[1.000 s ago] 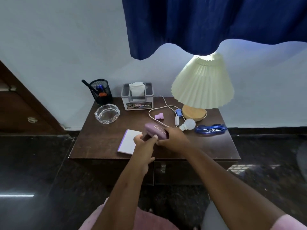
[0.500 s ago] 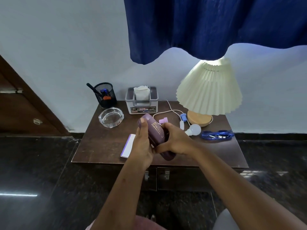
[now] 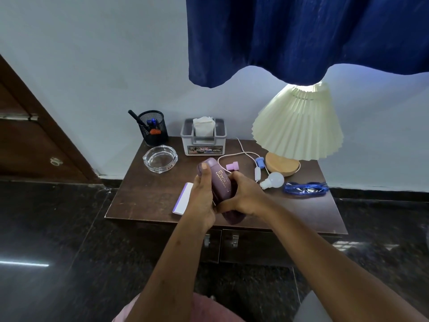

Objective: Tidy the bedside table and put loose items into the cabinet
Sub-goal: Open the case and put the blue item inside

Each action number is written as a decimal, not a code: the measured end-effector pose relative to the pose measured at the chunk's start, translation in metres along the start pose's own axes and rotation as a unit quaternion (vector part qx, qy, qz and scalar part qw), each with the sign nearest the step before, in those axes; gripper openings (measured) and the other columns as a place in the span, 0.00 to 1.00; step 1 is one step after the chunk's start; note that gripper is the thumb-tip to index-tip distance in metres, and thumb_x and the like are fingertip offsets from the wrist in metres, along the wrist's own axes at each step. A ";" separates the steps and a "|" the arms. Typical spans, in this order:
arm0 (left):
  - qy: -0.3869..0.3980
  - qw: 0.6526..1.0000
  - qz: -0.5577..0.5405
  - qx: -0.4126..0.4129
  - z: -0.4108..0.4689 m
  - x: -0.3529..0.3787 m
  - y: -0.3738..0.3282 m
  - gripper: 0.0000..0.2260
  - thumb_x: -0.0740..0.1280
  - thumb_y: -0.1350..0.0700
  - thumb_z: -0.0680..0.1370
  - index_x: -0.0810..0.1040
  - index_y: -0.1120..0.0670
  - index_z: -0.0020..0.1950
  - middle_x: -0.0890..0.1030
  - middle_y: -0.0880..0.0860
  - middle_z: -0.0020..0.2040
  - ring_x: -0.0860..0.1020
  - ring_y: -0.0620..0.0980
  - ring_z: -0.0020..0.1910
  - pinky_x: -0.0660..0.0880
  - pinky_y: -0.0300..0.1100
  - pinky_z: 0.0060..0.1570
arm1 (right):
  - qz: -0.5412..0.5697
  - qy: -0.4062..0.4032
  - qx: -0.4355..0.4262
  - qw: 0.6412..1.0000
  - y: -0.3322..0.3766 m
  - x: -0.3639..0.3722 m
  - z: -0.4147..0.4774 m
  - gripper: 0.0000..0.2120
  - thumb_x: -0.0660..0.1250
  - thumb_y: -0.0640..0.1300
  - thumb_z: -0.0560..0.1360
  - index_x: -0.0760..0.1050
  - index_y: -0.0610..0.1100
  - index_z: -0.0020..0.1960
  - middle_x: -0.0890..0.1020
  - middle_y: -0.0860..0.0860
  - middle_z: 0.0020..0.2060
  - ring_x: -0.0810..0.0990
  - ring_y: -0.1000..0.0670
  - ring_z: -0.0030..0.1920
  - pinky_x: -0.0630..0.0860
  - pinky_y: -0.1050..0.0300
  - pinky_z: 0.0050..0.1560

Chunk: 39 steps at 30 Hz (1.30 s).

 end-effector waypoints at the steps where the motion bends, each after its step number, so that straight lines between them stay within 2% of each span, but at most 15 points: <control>1: -0.006 1.000 0.000 -0.001 0.000 0.000 -0.001 0.23 0.58 0.38 0.77 0.68 0.49 0.66 0.80 0.57 0.57 0.80 0.57 0.54 0.79 0.52 0.45 | -0.006 -0.007 -0.004 1.000 0.001 0.000 0.000 0.34 0.80 0.47 0.58 0.69 0.48 0.60 0.78 0.51 0.51 0.78 0.51 0.49 0.77 0.57 0.46; 3: -0.017 1.000 -0.003 0.000 -0.001 0.001 -0.004 0.20 0.57 0.38 0.78 0.66 0.47 0.65 0.79 0.55 0.56 0.80 0.55 0.52 0.79 0.50 0.41 | -0.019 -0.034 -0.021 0.999 0.004 -0.001 -0.002 0.34 0.80 0.48 0.59 0.68 0.47 0.61 0.78 0.50 0.51 0.77 0.51 0.47 0.74 0.61 0.41; 6: -0.023 1.000 -0.011 -0.005 0.000 0.001 -0.005 0.19 0.57 0.38 0.78 0.62 0.44 0.64 0.80 0.52 0.53 0.81 0.53 0.47 0.78 0.55 0.45 | -0.019 -0.068 -0.038 0.997 0.009 -0.004 -0.004 0.33 0.80 0.48 0.60 0.67 0.46 0.59 0.77 0.50 0.50 0.75 0.54 0.43 0.74 0.62 0.39; 10: 0.045 0.996 0.075 0.001 -0.005 0.004 0.001 0.23 0.56 0.34 0.76 0.57 0.35 0.69 0.80 0.50 0.59 0.80 0.53 0.56 0.75 0.63 0.53 | 0.032 -0.118 -0.016 0.992 0.006 -0.008 -0.003 0.34 0.79 0.51 0.61 0.65 0.45 0.59 0.75 0.54 0.45 0.75 0.59 0.40 0.74 0.63 0.37; 12: 0.093 0.986 0.133 0.030 -0.008 0.009 0.000 0.24 0.55 0.35 0.77 0.52 0.32 0.71 0.78 0.47 0.61 0.78 0.49 0.58 0.76 0.61 0.55 | 0.058 -0.134 0.026 0.989 0.001 -0.012 -0.001 0.34 0.78 0.56 0.61 0.65 0.45 0.58 0.76 0.54 0.45 0.75 0.59 0.41 0.73 0.65 0.37; 15: 0.166 0.959 0.221 0.056 -0.014 0.016 0.000 0.22 0.64 0.46 0.78 0.58 0.38 0.69 0.77 0.40 0.55 0.78 0.38 0.51 0.79 0.44 0.47 | 0.191 -0.148 0.110 0.964 -0.007 -0.017 0.002 0.34 0.74 0.62 0.63 0.70 0.43 0.59 0.80 0.48 0.48 0.81 0.50 0.45 0.80 0.56 0.43; 17: 0.239 0.921 0.296 0.085 -0.016 0.018 0.007 0.38 0.75 0.57 0.69 0.57 0.40 0.71 0.77 0.40 0.58 0.79 0.40 0.54 0.79 0.40 0.45 | 0.274 -0.137 0.159 0.939 -0.010 -0.019 0.004 0.30 0.68 0.63 0.69 0.71 0.42 0.60 0.81 0.44 0.49 0.83 0.43 0.48 0.81 0.53 0.46; 19: 0.282 0.885 0.358 0.101 -0.017 0.019 0.015 0.53 0.78 0.63 0.62 0.50 0.41 0.76 0.75 0.49 0.65 0.78 0.48 0.60 0.80 0.42 0.50 | 0.334 -0.089 0.183 0.920 -0.006 -0.018 0.002 0.23 0.63 0.59 0.76 0.70 0.43 0.62 0.81 0.44 0.52 0.82 0.43 0.52 0.80 0.48 0.52; 20: 0.283 0.879 0.368 0.107 -0.016 0.018 0.015 0.54 0.78 0.64 0.61 0.49 0.42 0.77 0.74 0.52 0.66 0.78 0.51 0.61 0.80 0.43 0.50 | 0.367 -0.068 0.184 0.909 -0.004 -0.019 0.000 0.20 0.62 0.57 0.77 0.71 0.44 0.62 0.81 0.44 0.52 0.81 0.44 0.52 0.79 0.45 0.55; 23: 0.254 0.903 0.321 0.129 -0.013 0.017 0.007 0.36 0.73 0.64 0.64 0.67 0.43 0.68 0.79 0.57 0.57 0.80 0.54 0.51 0.78 0.43 0.43 | 0.443 -0.036 0.135 0.886 0.006 -0.027 -0.007 0.14 0.61 0.54 0.79 0.74 0.44 0.54 0.82 0.45 0.47 0.82 0.46 0.46 0.80 0.44 0.52; 27: 0.202 0.962 0.184 0.007 -0.020 0.013 -0.008 0.08 0.66 0.56 0.78 0.77 0.49 0.57 0.80 0.57 0.45 0.78 0.53 0.41 0.77 0.43 0.36 | 0.216 -0.129 0.047 0.967 0.003 -0.043 -0.002 0.24 0.52 0.62 0.79 0.79 0.45 0.50 0.81 0.47 0.48 0.78 0.51 0.49 0.74 0.55 0.51; 30: 0.171 0.978 0.110 -0.054 -0.021 0.006 -0.015 0.15 0.61 0.44 0.78 0.77 0.54 0.55 0.83 0.59 0.44 0.81 0.57 0.38 0.77 0.42 0.32 | 0.130 -0.194 -0.036 0.972 -0.004 -0.054 0.002 0.22 0.50 0.56 0.82 0.80 0.47 0.55 0.77 0.56 0.44 0.72 0.58 0.47 0.68 0.61 0.47; 33: 0.161 0.981 0.054 -0.099 -0.019 -0.002 -0.019 0.28 0.59 0.36 0.74 0.75 0.58 0.59 0.83 0.63 0.48 0.82 0.59 0.38 0.77 0.42 0.32 | 0.199 -0.132 -0.059 0.969 -0.008 -0.053 0.001 0.17 0.52 0.49 0.83 0.78 0.48 0.60 0.77 0.59 0.50 0.74 0.66 0.49 0.71 0.73 0.49; 36: 0.134 0.984 0.018 -0.119 -0.019 -0.008 -0.023 0.31 0.59 0.33 0.73 0.75 0.59 0.58 0.84 0.64 0.44 0.82 0.60 0.35 0.78 0.40 0.28 | 0.271 -0.077 -0.024 0.959 -0.019 -0.046 0.001 0.14 0.56 0.49 0.82 0.77 0.54 0.61 0.76 0.56 0.55 0.76 0.56 0.55 0.79 0.51 0.55; 39: 0.069 0.989 -0.024 -0.130 -0.018 -0.009 -0.019 0.30 0.61 0.34 0.73 0.74 0.60 0.58 0.85 0.63 0.41 0.84 0.61 0.35 0.80 0.41 0.29 | 0.282 -0.104 -0.021 0.954 -0.021 -0.046 0.003 0.15 0.58 0.42 0.81 0.75 0.54 0.63 0.75 0.55 0.52 0.75 0.53 0.53 0.78 0.50 0.55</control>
Point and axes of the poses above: each hand's wrist, its own z-axis towards the middle knuckle, its own x-axis out of the palm, y = z × x, the point moved 4 cm from there along z, towards the middle knuckle
